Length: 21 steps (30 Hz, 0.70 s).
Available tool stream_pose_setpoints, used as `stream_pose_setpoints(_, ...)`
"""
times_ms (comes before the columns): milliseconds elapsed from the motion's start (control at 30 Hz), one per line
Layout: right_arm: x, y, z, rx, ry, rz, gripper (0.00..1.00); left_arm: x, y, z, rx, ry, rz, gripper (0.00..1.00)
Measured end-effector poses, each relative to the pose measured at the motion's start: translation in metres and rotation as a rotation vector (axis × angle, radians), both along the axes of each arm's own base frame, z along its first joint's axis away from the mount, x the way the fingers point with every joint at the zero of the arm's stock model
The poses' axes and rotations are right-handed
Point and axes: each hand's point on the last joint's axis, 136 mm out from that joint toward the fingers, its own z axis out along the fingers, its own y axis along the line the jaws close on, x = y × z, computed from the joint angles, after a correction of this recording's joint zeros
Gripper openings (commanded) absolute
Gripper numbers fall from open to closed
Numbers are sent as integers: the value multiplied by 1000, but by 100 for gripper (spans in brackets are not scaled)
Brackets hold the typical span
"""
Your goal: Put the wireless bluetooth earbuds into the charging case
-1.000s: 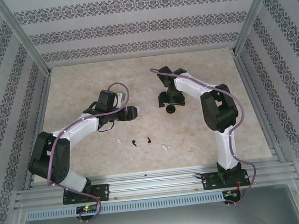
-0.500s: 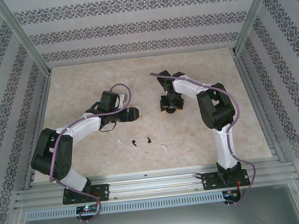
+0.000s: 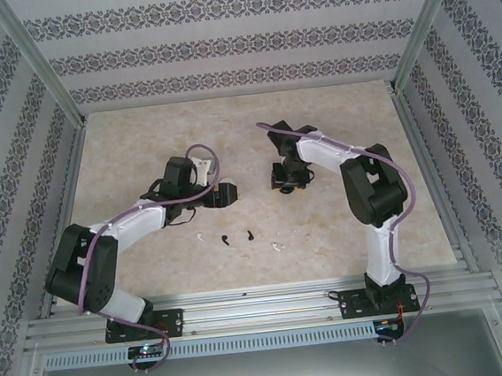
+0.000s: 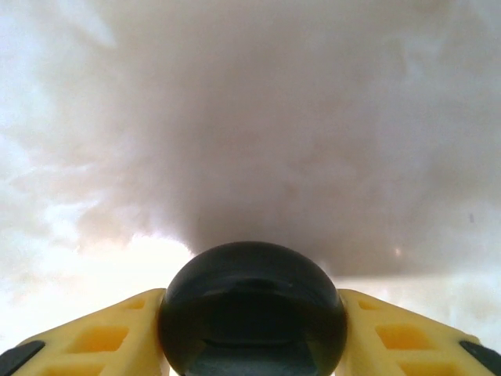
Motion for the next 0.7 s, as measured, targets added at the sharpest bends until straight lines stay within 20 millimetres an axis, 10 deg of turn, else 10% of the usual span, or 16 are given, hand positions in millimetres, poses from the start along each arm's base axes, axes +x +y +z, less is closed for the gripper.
stream_pose_setpoints(367,-13,61,155,312,-369,-41,45,-29,-48,69,-166,-308,-129,78)
stream_pose_setpoints(700,-25,90,185,482,-369,-91,45,-18,-55,107,-233,-495,-63,76)
